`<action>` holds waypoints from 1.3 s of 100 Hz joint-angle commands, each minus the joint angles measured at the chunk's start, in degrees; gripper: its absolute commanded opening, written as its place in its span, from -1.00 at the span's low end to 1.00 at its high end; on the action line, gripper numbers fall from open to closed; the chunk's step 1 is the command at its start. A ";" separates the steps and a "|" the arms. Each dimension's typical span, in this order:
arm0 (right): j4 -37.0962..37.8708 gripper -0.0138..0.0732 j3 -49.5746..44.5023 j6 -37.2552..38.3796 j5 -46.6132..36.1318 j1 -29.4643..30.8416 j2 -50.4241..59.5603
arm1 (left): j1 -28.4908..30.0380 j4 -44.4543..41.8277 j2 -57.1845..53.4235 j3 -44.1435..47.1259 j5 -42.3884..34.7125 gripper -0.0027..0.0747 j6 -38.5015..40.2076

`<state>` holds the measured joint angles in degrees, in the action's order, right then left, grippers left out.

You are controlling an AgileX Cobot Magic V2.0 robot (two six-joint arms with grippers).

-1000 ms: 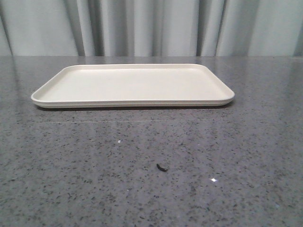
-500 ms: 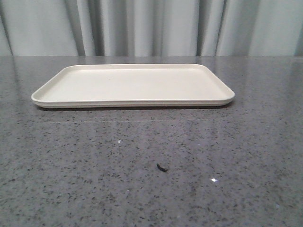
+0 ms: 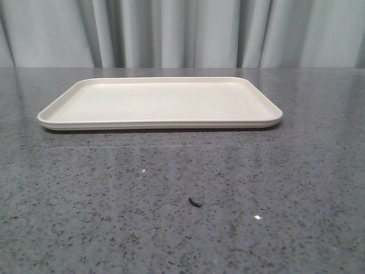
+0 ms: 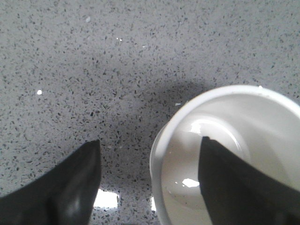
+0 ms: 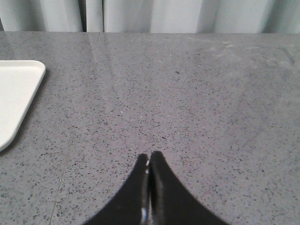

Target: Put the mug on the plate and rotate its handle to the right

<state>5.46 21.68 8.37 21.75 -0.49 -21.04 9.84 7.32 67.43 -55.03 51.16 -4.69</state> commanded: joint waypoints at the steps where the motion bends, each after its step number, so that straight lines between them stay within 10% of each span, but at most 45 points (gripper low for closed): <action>1: 0.08 -0.82 1.90 -0.09 -4.39 0.41 -0.91 | 0.10 0.38 -0.44 -1.85 -1.94 0.00 0.15; 36: 0.08 -0.82 1.90 -0.09 -4.44 0.41 -0.91 | 0.10 1.75 -0.44 -1.85 -0.59 -0.99 0.15; 130: 0.01 -0.82 1.90 -0.09 -5.09 0.41 -0.91 | 0.10 18.39 -0.40 -5.91 -2.90 -0.98 7.72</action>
<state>5.46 21.68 8.37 21.56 -0.49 -21.04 9.84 20.91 68.23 -57.52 51.03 0.70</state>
